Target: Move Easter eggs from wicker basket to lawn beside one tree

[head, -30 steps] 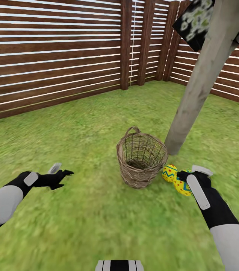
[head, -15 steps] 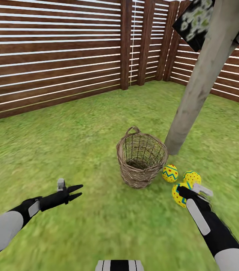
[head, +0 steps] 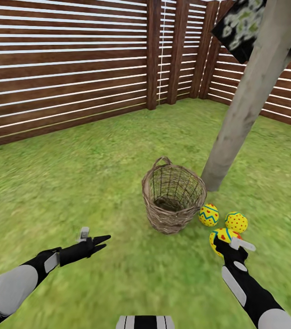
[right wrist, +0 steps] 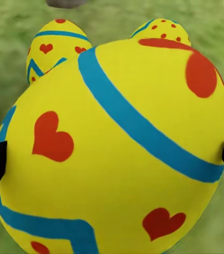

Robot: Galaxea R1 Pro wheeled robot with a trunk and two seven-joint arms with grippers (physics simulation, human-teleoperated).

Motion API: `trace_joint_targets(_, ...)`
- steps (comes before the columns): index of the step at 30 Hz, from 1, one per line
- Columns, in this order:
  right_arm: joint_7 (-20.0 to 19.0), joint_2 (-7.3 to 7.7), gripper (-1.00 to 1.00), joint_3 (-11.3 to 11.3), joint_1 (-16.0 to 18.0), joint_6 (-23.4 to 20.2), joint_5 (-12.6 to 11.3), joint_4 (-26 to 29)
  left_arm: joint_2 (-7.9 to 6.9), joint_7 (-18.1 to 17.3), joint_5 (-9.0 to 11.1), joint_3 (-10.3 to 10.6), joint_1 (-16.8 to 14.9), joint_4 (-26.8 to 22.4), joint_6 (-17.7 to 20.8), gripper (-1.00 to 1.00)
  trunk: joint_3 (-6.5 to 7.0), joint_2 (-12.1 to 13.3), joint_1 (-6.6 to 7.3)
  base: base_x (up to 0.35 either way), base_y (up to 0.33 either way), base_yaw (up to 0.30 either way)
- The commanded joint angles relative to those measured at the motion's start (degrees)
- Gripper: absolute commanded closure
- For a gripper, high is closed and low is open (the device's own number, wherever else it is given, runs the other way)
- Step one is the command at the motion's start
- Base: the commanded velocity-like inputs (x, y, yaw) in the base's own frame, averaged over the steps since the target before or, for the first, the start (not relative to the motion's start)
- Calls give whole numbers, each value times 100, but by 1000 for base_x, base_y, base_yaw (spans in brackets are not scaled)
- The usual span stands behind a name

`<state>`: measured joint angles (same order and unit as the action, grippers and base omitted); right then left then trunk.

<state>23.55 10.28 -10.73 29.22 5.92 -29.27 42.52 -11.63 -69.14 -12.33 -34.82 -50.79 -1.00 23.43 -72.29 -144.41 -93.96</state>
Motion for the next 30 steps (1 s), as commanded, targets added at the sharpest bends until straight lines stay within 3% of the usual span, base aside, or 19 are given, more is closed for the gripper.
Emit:
trace_joint_targets(1,32,9,100,-44,4,50,-65,-26,19,57,-50,-60,2,-5,44,-100,-4,-2,0,102,0,0)
trace_joint_targets(12,31,18,100,-1,4,709,-97,-527,38,169,-43,-60,87,-12,35,-100,-26,-3,-3,110,0,0)
trace_joint_targets(16,27,18,100,0,12,725,-105,-833,54,173,-34,-60,87,-14,54,-100,-115,-8,-13,2,0,0)
trace_joint_targets(27,26,26,100,2,23,693,-108,-897,115,207,-37,-69,87,-14,56,-100,-359,-23,-42,0,0,0)
trace_joint_targets(30,19,101,100,1,92,272,-111,-1085,203,223,-40,-69,87,-14,55,-100,-425,-27,-49,0,0,0)
